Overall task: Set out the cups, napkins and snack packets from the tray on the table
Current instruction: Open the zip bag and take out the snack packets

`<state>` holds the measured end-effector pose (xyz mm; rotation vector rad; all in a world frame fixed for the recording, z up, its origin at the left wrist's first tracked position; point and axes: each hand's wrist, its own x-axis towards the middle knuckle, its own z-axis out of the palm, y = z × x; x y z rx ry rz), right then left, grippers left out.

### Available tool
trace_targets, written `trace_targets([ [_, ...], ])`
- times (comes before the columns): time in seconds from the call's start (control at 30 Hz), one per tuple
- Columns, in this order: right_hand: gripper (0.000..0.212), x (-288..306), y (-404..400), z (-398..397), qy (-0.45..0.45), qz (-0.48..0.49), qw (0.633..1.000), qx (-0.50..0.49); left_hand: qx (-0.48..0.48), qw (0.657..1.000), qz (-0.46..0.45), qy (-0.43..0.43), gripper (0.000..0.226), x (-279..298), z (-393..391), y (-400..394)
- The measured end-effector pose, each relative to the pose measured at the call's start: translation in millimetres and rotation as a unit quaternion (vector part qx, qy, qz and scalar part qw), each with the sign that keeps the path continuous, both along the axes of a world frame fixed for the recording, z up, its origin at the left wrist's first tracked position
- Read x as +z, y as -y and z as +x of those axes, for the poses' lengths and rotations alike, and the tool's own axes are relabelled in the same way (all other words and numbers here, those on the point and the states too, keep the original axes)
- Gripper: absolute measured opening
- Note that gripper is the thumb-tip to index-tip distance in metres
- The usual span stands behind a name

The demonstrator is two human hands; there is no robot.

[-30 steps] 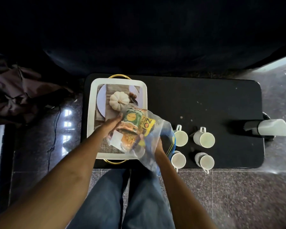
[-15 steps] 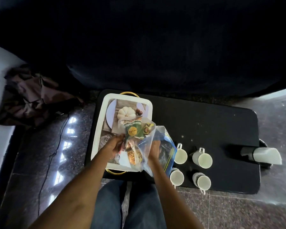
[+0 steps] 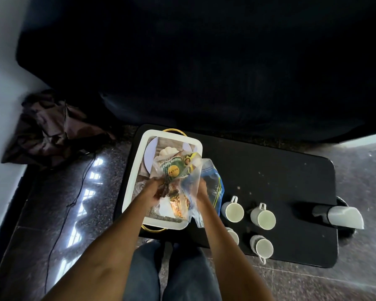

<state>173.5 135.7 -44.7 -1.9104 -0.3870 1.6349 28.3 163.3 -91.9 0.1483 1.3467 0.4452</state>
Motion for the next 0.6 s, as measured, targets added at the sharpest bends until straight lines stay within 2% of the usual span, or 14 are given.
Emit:
trace_targets([
  [0.1,0.017,-1.1,0.6,14.8,0.056,0.012,0.998,-0.009,-0.009,0.997,0.043,-0.071,0.012,4.1,1.5,-11.9],
  [0.17,0.017,-1.7,-4.3,28.0,0.079,0.016,0.997,-0.008,-0.019,0.987,0.067,-0.143,0.017,8.4,3.2,-24.2],
  [0.23,0.018,-0.8,-11.5,43.5,0.122,0.011,0.991,0.048,-0.036,0.978,0.097,-0.180,0.019,10.8,6.9,-35.0],
  [0.33,0.035,-0.2,-23.3,65.8,0.072,0.002,0.992,0.103,-0.031,0.968,0.120,-0.217,0.030,12.9,16.4,-52.5],
  [0.47,0.063,-3.2,-30.3,113.7,0.031,0.008,0.990,0.139,0.066,0.946,0.081,-0.308,0.029,1.2,16.5,-73.8],
  [0.53,0.063,-9.2,-26.8,146.4,0.028,-0.010,0.985,0.168,0.097,0.944,0.066,-0.307,0.036,-5.8,10.8,-82.9],
  [0.6,0.055,-10.2,-19.7,166.8,0.013,-0.027,0.988,0.152,0.084,0.950,0.062,-0.296,0.040,-8.9,0.2,-84.5],
])
